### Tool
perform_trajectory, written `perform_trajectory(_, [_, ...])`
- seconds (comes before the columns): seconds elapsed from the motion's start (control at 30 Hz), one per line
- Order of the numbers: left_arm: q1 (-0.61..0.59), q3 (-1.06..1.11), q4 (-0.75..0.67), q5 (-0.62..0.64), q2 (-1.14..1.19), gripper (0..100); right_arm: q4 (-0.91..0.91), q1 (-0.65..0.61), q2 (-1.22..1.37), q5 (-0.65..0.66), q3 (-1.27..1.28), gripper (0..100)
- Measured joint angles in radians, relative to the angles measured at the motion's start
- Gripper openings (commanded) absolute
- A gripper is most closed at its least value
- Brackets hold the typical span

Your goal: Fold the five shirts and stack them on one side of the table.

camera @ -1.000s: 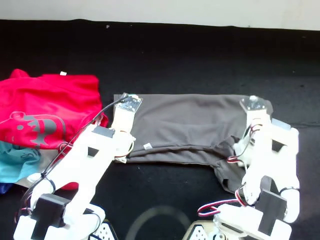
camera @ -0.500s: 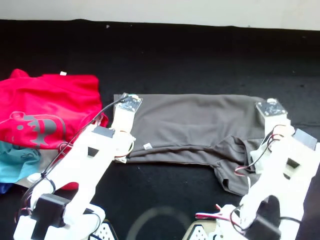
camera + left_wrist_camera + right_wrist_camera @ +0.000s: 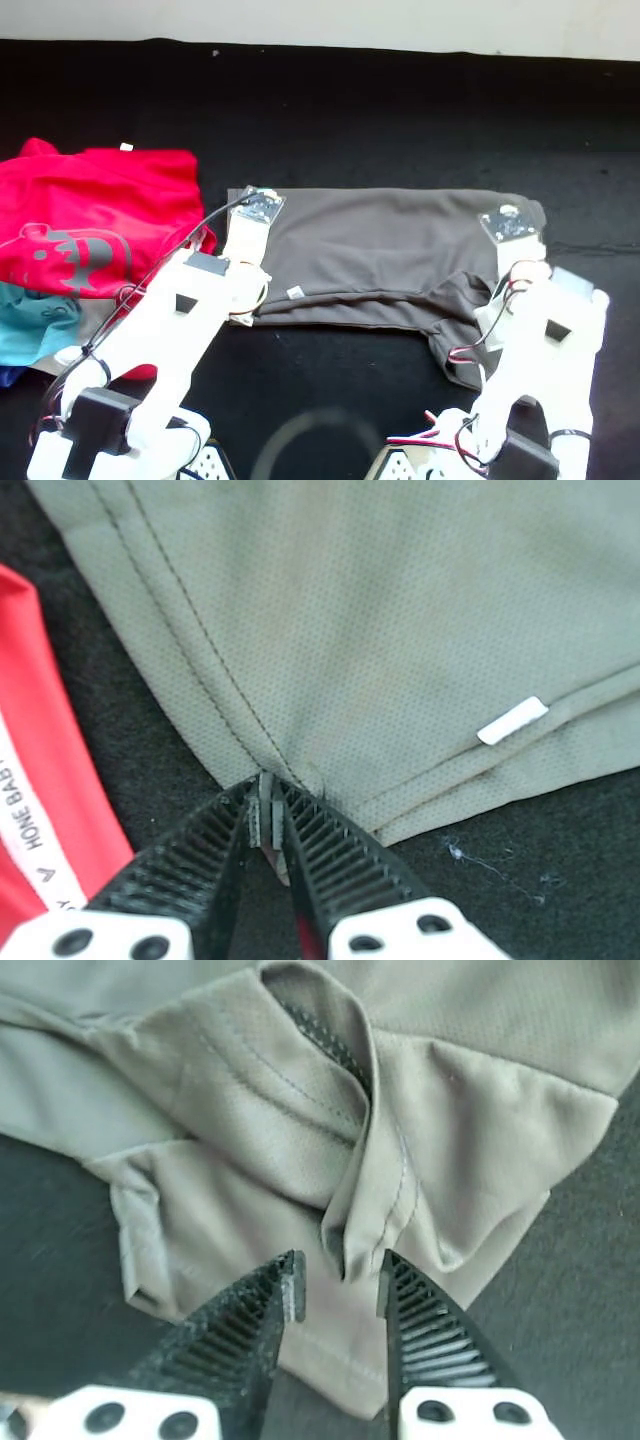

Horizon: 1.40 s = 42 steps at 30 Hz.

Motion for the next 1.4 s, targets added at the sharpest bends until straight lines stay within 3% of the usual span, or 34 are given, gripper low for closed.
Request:
perform_trajectory(0.23, [0.0, 0.0, 0.0, 0.0, 0.0, 1, -0.092, 0.0, 0.0, 0.0, 0.031, 12.5])
perform_trajectory(0.4, [0.0, 0.0, 0.0, 0.0, 0.0, 1, -0.106, 0.0, 0.0, 0.023, 0.031, 1.4])
perform_trajectory(0.5, [0.0, 0.0, 0.0, 0.0, 0.0, 1, -0.117, 0.0, 0.0, 0.04, 0.031, 0.7])
perform_trajectory(0.73, [0.0, 0.0, 0.0, 0.0, 0.0, 1, -0.21, 0.12, -0.005, 0.048, 0.031, 0.7])
perform_trajectory(1.07, [0.0, 0.0, 0.0, 0.0, 0.0, 1, -0.218, 0.255, -0.011, 0.175, 0.028, 0.7])
perform_trajectory(1.4, [0.0, 0.0, 0.0, 0.0, 0.0, 1, -0.064, 0.354, -0.011, 0.368, -0.101, 0.7])
